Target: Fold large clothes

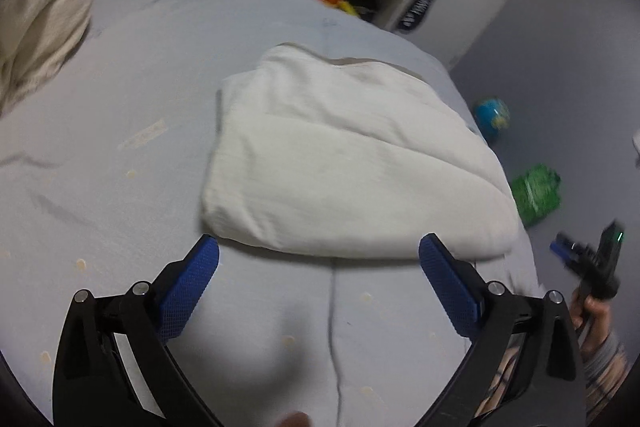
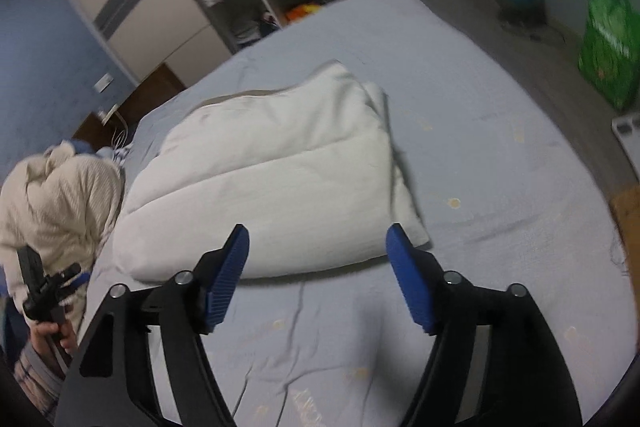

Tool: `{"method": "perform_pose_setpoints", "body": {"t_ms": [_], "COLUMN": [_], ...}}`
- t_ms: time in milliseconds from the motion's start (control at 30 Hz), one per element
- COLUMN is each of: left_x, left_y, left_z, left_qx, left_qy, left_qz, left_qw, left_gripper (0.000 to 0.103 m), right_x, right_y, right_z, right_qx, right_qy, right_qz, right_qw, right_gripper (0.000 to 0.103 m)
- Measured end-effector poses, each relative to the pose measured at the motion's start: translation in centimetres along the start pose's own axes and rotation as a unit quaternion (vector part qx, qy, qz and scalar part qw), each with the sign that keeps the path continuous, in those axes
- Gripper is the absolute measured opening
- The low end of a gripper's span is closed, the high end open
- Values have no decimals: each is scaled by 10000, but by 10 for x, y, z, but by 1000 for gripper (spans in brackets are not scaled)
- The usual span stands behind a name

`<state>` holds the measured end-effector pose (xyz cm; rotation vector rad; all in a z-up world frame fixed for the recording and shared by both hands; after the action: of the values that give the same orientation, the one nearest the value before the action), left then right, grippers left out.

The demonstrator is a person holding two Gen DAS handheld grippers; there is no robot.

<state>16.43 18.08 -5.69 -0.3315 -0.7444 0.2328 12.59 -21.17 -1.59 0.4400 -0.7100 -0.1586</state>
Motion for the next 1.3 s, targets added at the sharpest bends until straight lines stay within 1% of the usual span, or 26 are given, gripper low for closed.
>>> {"method": "perform_pose_setpoints", "body": {"t_ms": [33, 133, 200, 333, 367, 433, 533, 667, 833, 933, 1000, 1100, 1300], "left_x": [-3, -14, -21, -31, -35, -40, -53, -58, -64, -65, -67, -70, -71], "left_y": [-7, -29, -43, -56, -59, -62, -63, -71, -72, -74, -77, -80, -83], "left_z": [0, 3, 9, 19, 22, 27, 28, 36, 34, 35, 36, 38, 38], "left_qx": [14, 140, 229, 365, 473, 558, 601, 532, 505, 476, 434, 400, 355], "left_qy": [-13, -62, -183, -343, -428, -530, -507, -649, -680, -681, -683, -724, -732], "left_qz": [-105, -440, -645, -840, -902, -989, -1016, -1047, -1007, -1019, -1015, -1051, -1076], "left_qw": [9999, 9989, 9975, 9952, 9939, 9921, 9917, 9910, 9913, 9913, 9915, 9910, 9909], "left_gripper": [96, 96, 96, 96, 96, 96, 96, 96, 96, 96, 96, 97, 96], "right_x": [-2, -10, -18, -35, -39, -48, -65, -85, -101, -114, -117, -118, -120], "right_y": [11, 38, 55, 81, 83, 84, 87, 89, 97, 100, 103, 102, 100], "right_z": [9, 26, 34, 47, 49, 53, 55, 59, 59, 55, 54, 56, 54], "right_qx": [9, -75, -97, -241, -291, -378, -440, -430, -457, -561, -632, -671, -739], "right_qy": [-63, -177, -218, -390, -426, -499, -504, -505, -541, -447, -428, -466, -439], "right_qz": [187, 695, 961, 1428, 1478, 1512, 1459, 1386, 1540, 1770, 1882, 1904, 1918], "right_qw": [9998, 9974, 9951, 9887, 9877, 9865, 9870, 9881, 9855, 9816, 9792, 9783, 9777], "right_gripper": [73, 78, 82, 87, 87, 88, 88, 89, 89, 89, 90, 94, 94]}}
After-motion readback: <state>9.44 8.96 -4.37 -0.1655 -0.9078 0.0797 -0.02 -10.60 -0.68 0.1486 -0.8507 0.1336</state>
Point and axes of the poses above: each gripper's, at about its wrist camera, not at the fingertips, and z roughly against the way its jaws point, y to its left, x to its top, the point moved 9 cm from there along -z, roughly the way its jaws point, and after that the axes turned 1 degree about -y, right-handed, at the moved point
